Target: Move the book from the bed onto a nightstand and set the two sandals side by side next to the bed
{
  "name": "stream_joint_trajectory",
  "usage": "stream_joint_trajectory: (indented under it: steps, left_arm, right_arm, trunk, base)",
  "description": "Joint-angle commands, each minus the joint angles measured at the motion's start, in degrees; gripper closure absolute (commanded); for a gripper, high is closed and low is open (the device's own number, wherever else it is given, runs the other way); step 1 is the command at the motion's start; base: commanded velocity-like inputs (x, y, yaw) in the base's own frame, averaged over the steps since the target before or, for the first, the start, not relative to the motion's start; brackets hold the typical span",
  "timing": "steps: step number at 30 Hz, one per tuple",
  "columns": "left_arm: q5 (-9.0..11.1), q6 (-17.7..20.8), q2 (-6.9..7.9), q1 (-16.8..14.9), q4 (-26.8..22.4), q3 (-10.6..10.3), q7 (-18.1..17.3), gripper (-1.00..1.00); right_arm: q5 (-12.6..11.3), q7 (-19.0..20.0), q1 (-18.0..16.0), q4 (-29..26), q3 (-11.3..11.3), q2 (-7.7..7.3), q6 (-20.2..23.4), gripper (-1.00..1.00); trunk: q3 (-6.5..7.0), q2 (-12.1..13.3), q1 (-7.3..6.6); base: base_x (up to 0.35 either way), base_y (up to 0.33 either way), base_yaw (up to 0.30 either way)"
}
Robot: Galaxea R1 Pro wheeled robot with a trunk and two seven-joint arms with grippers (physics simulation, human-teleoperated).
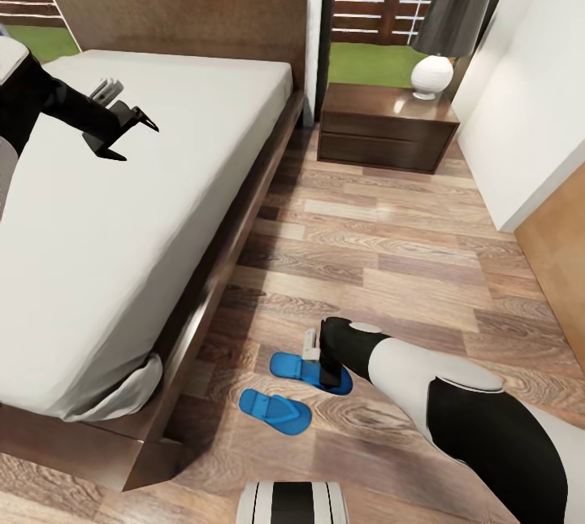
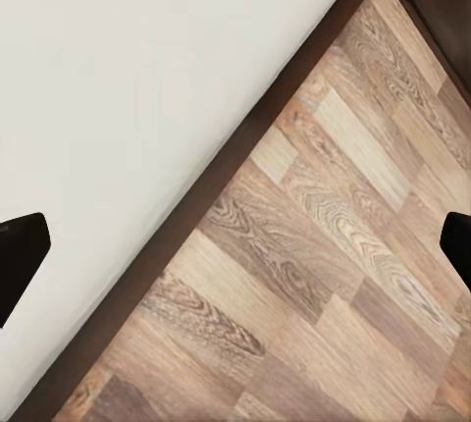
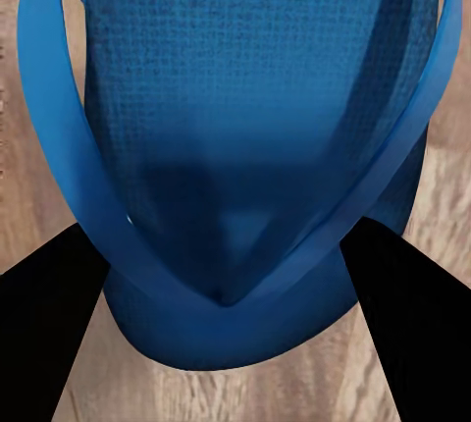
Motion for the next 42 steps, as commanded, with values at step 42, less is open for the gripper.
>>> stream_joint_trajectory:
  steps: [42]
  left_arm:
    - [0.6,0.1,0.21,0.0,-0.1,-0.3,0.4,-1.0]
  right_arm:
    - [-0.3,-3.3,0.0,0.0,-0.4,0.01,0.7,1.0]
  trunk:
    - [-0.04,0.0,-0.02]
  base:
    - [-0.012,0.061,0.0]
